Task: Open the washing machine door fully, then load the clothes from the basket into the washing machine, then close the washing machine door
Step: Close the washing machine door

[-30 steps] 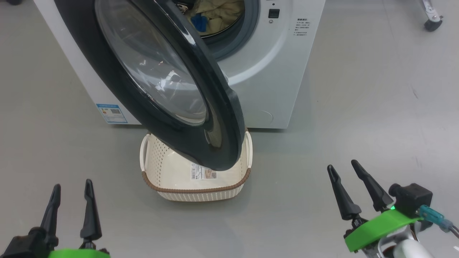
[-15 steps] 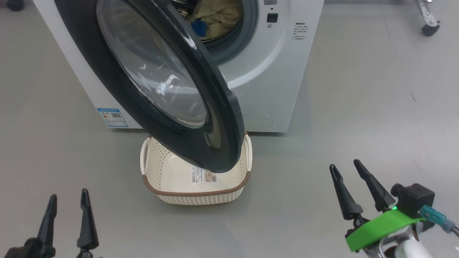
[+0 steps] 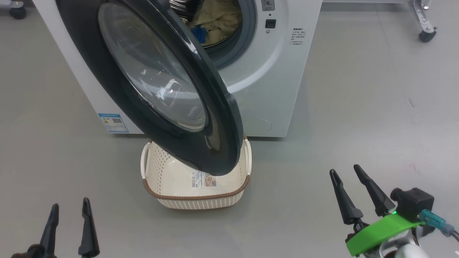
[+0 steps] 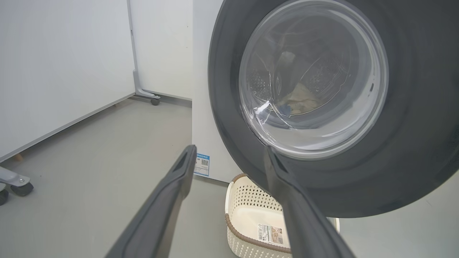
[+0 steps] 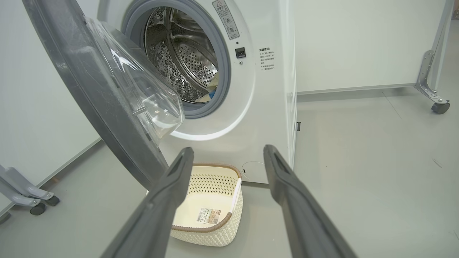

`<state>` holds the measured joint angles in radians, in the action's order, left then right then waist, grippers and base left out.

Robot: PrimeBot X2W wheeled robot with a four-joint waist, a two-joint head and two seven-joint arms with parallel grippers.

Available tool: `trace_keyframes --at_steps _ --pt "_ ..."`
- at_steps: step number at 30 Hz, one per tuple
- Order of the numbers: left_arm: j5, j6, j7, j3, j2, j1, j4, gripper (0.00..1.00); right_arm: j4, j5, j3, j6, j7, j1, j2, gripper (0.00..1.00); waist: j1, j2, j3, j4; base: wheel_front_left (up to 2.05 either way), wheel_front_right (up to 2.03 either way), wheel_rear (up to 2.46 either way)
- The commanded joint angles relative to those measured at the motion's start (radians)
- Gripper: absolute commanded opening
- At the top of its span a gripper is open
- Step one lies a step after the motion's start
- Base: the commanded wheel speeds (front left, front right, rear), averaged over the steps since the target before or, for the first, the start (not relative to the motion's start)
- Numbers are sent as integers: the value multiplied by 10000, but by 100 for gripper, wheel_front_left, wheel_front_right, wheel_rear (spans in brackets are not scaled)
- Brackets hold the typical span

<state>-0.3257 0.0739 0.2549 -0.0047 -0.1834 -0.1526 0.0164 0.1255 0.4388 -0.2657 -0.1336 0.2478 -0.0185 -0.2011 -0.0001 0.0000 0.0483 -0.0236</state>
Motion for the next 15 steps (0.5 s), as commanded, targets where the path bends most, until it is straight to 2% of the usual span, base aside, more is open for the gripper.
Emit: trace_keyframes --at_steps 1,15 --pt "114 39 68 430 -55 207 -248 100 -284 -75 -108 29 139 78 -134 100 1 0 -20 3 0 0 0" --pt "168 185 68 593 106 224 -186 100 -265 -78 -81 29 139 56 -158 100 1 0 -49 35 0 0 0"
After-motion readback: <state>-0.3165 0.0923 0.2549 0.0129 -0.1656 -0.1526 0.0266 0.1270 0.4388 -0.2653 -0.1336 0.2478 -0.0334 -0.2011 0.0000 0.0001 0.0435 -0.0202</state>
